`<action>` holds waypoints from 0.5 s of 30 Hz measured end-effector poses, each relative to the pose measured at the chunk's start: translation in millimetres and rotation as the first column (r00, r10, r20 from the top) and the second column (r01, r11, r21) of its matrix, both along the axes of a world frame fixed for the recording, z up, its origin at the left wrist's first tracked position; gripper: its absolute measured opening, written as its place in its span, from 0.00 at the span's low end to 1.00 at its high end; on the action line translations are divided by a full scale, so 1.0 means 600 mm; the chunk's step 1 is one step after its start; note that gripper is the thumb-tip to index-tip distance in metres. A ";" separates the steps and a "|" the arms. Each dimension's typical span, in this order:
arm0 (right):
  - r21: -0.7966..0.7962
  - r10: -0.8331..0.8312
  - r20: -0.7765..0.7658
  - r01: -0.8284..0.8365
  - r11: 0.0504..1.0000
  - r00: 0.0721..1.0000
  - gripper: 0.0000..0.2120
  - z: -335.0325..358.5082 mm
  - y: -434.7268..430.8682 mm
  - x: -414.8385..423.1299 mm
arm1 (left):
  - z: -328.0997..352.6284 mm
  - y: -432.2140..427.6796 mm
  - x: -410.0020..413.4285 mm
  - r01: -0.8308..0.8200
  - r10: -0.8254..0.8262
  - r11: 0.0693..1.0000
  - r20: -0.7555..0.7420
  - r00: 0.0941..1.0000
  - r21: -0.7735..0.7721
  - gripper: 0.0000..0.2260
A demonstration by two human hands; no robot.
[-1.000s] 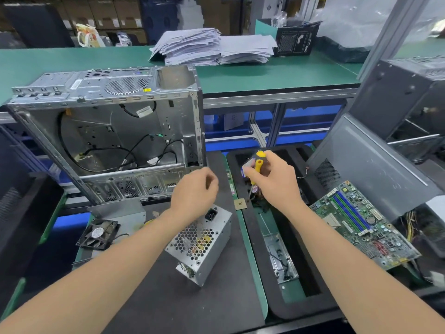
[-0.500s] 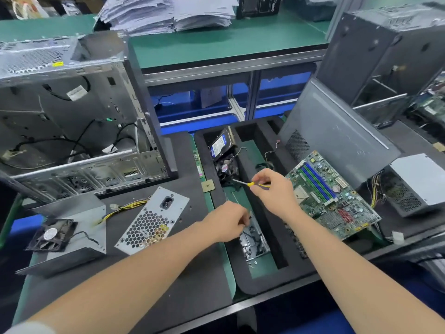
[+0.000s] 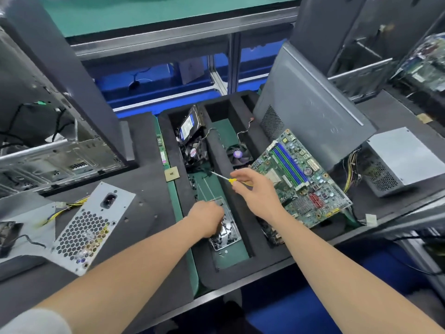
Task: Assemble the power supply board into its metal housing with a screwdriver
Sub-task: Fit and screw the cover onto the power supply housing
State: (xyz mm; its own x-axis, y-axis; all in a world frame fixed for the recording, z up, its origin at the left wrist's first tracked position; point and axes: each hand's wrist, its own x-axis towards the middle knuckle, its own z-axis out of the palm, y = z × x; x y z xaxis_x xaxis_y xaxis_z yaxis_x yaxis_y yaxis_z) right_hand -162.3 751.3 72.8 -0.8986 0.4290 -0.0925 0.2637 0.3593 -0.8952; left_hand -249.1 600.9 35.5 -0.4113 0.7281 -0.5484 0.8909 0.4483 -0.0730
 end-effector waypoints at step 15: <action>-0.039 0.000 -0.042 -0.002 0.999 0.999 0.08 0.015 0.033 0.002 | -0.046 0.018 0.020 -0.124 0.122 0.991 -0.039 0.992 -0.056 0.11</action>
State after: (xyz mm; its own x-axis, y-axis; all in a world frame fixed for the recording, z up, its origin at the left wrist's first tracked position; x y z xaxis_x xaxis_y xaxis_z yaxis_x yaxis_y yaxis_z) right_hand -161.1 771.2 81.7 -0.9024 0.4251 -0.0712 0.2254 0.3245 -0.9186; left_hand -237.1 611.5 7.9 -0.5159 0.6379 -0.5717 0.8255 0.5484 -0.1331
